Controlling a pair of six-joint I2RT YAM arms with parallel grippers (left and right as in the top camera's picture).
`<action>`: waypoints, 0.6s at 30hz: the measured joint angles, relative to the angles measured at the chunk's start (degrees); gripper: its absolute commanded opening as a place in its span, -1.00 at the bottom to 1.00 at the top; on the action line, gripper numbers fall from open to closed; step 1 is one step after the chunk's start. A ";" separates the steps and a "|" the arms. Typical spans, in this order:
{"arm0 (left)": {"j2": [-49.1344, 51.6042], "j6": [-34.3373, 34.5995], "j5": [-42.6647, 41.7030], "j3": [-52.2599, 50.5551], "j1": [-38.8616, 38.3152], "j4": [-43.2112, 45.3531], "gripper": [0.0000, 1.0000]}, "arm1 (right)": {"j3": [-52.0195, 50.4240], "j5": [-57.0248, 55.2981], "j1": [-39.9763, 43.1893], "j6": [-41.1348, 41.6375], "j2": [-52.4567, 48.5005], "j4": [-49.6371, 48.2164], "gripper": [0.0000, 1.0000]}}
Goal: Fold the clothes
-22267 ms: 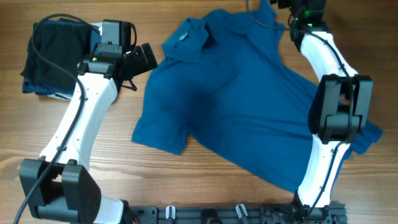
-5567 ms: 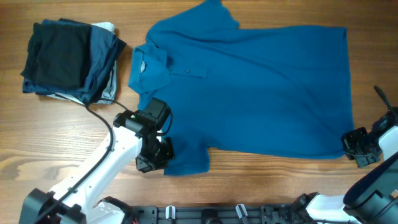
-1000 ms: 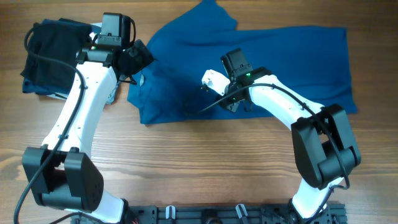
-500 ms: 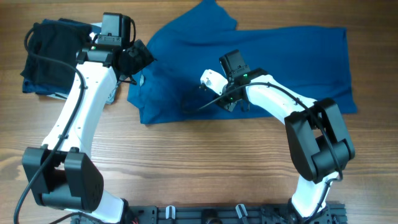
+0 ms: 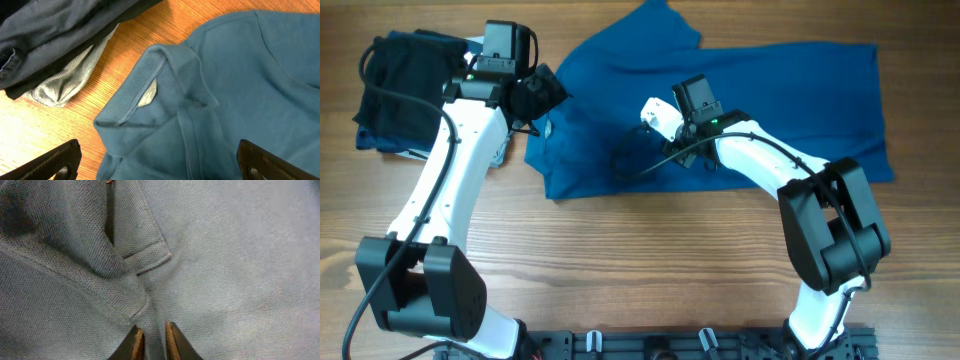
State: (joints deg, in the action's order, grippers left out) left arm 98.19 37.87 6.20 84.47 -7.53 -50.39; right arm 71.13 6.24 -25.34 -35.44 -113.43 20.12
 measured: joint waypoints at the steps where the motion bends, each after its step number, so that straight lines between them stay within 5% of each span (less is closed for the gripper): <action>1: 0.00 0.00 0.00 0.00 0.00 0.00 0.99 | 0.00 -0.11 0.00 -0.04 0.00 -0.31 -0.85; 18: 0.00 0.00 0.00 0.00 0.00 -0.02 1.00 | -0.07 -1.22 0.00 -4.11 -2.97 -6.64 -0.80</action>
State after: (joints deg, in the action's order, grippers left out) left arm 98.19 37.87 6.20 84.47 -7.53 -50.41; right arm 71.07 5.02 -25.34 -39.55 -116.40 13.47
